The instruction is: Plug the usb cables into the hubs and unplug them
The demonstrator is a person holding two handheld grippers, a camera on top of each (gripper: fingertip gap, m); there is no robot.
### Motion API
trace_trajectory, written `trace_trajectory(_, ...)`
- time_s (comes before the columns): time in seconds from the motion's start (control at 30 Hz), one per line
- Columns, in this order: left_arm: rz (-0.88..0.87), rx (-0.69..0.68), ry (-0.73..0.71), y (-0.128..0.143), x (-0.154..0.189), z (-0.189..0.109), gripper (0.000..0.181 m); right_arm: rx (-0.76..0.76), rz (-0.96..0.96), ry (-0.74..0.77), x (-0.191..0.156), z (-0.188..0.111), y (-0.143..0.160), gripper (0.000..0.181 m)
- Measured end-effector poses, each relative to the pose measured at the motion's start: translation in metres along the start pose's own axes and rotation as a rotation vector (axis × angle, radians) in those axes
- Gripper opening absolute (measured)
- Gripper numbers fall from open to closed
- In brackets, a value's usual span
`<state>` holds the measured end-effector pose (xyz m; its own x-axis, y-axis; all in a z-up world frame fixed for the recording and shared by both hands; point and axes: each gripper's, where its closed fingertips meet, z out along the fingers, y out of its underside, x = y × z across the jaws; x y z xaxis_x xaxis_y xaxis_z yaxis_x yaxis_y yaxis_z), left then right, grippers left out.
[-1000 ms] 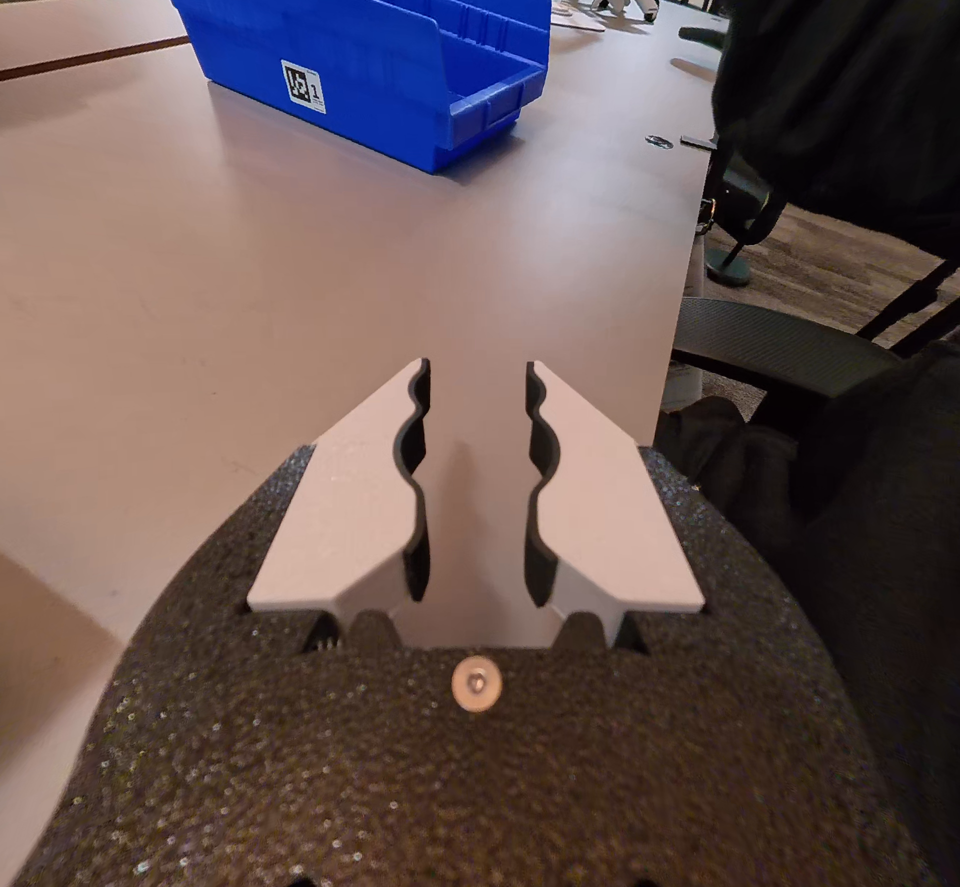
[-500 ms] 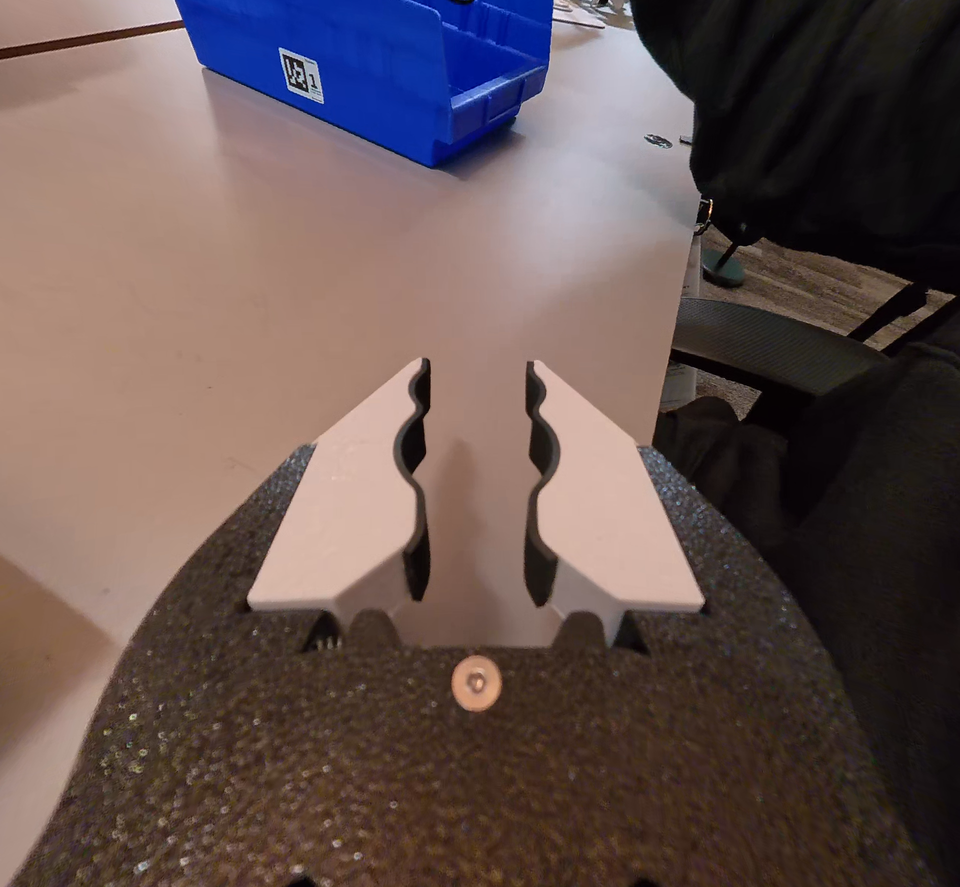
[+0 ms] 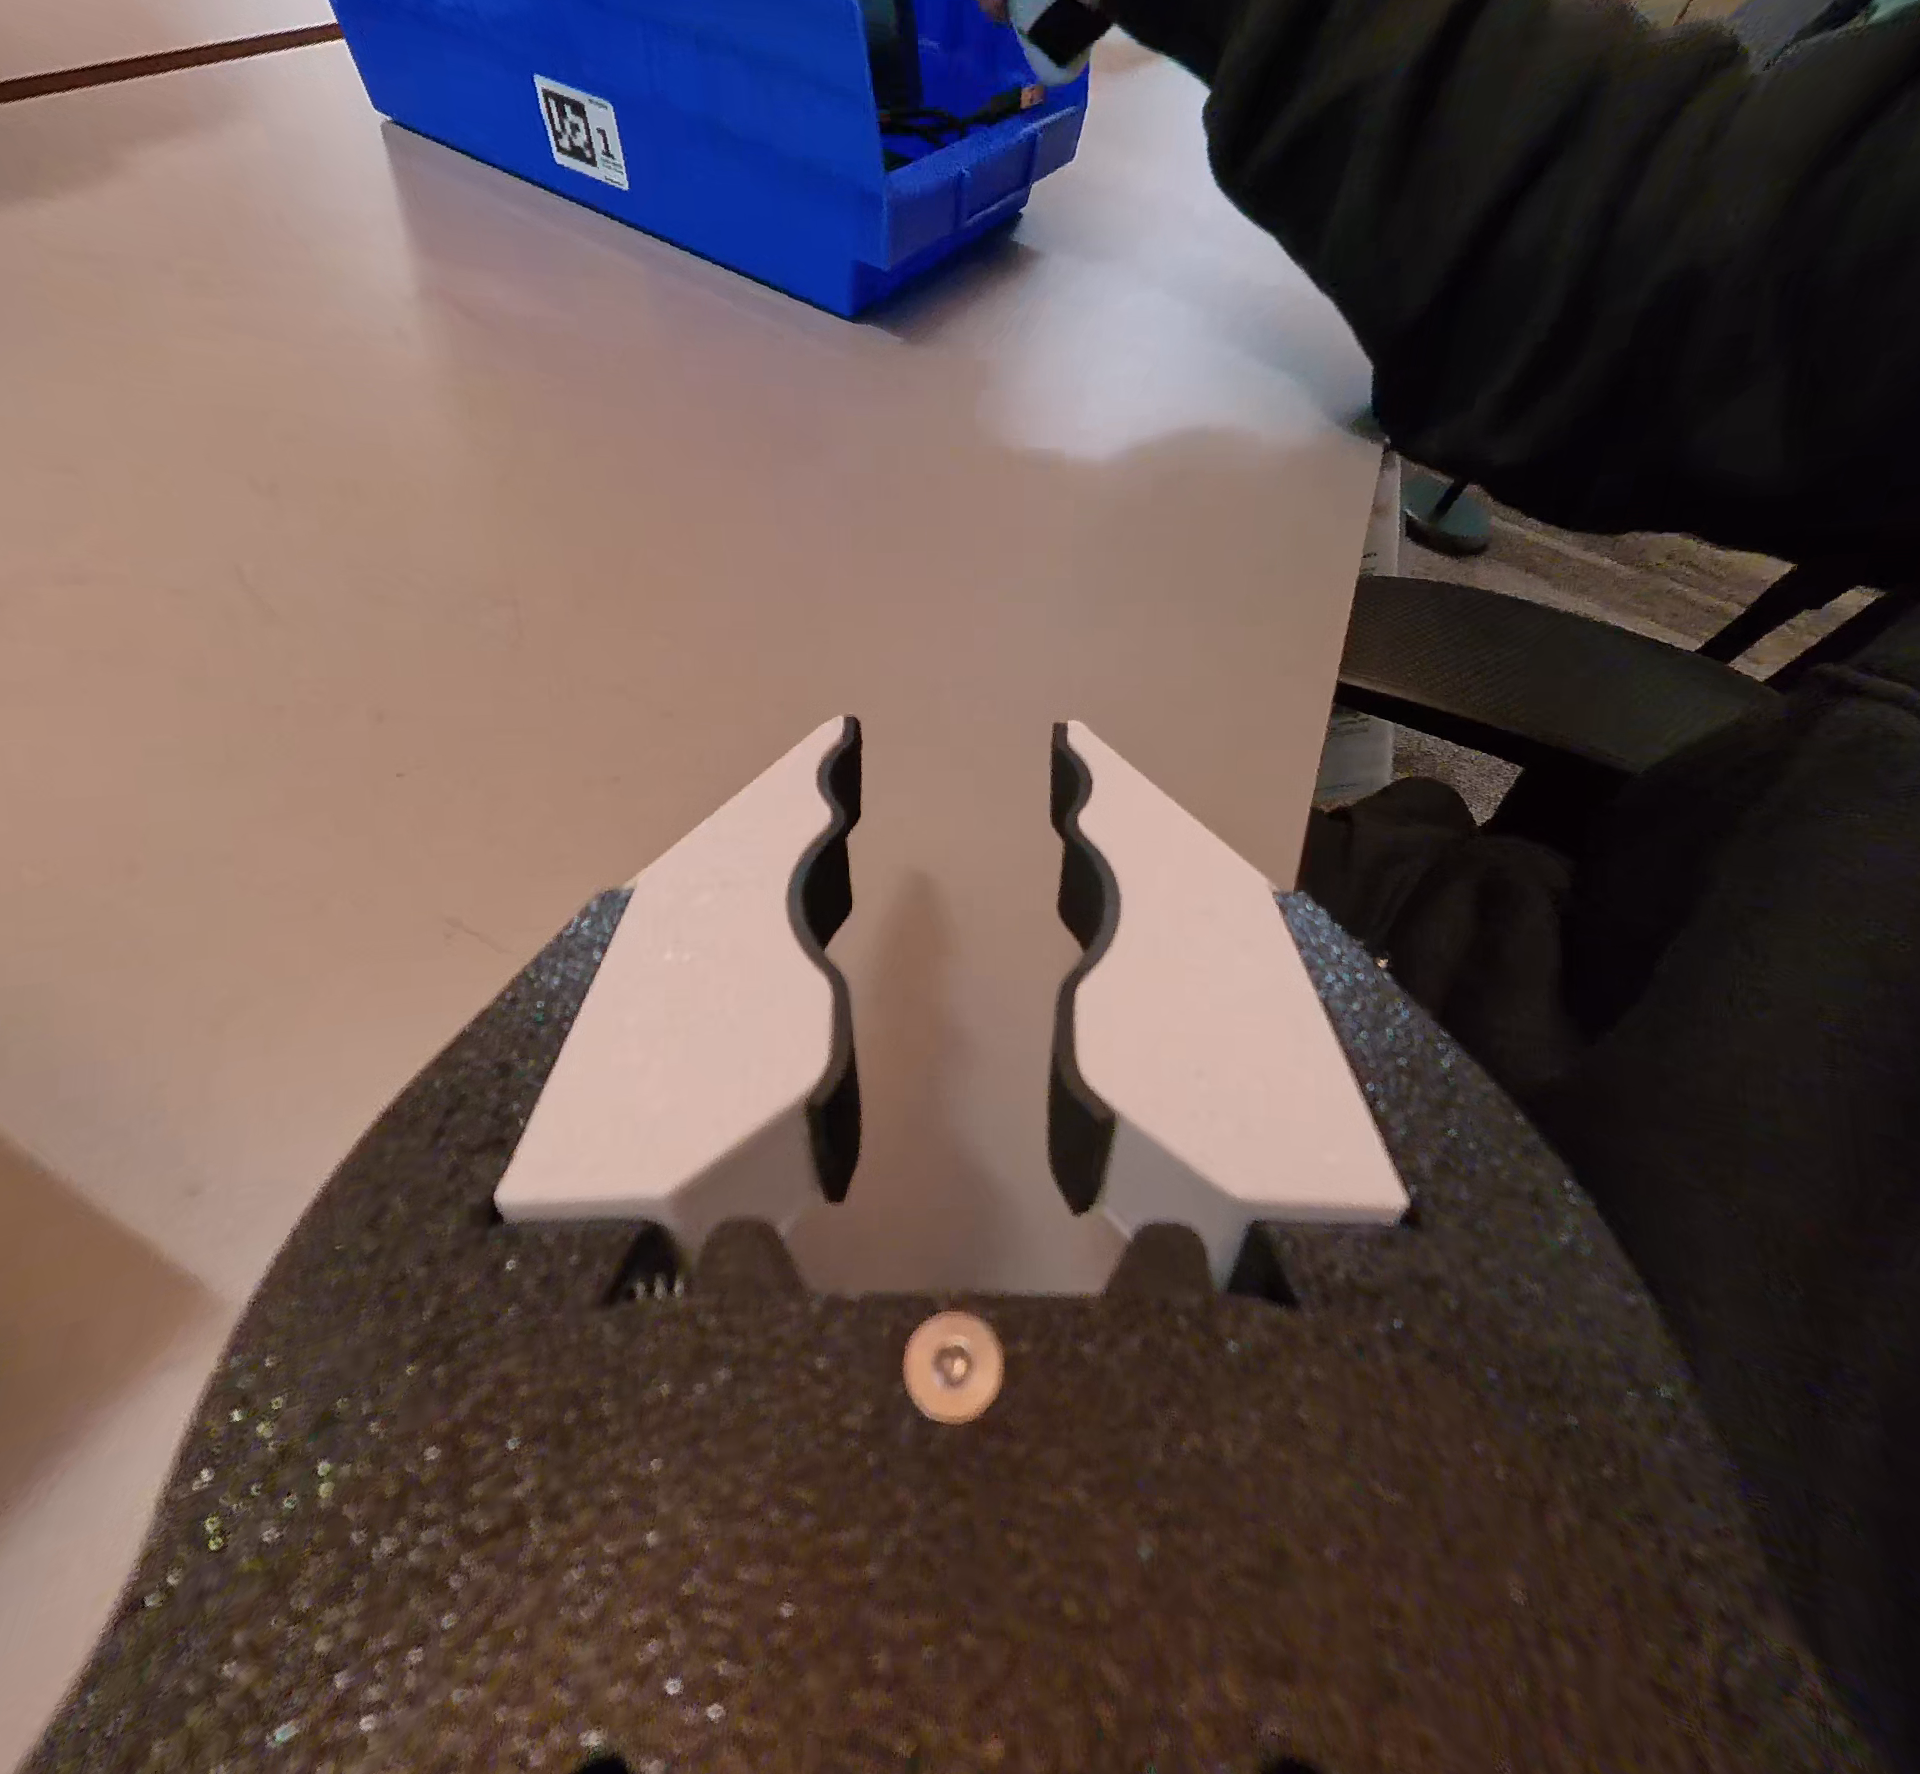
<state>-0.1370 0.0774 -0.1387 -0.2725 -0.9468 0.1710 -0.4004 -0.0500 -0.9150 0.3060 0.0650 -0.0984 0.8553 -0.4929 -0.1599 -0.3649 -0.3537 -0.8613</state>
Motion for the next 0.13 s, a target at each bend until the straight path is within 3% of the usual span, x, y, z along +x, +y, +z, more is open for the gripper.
trace_trajectory(0.13,0.004,0.001,0.004,0.0,0.002,0.0,0.034,-0.096,-0.186,0.136,0.012,-0.001,0.018,0.064)
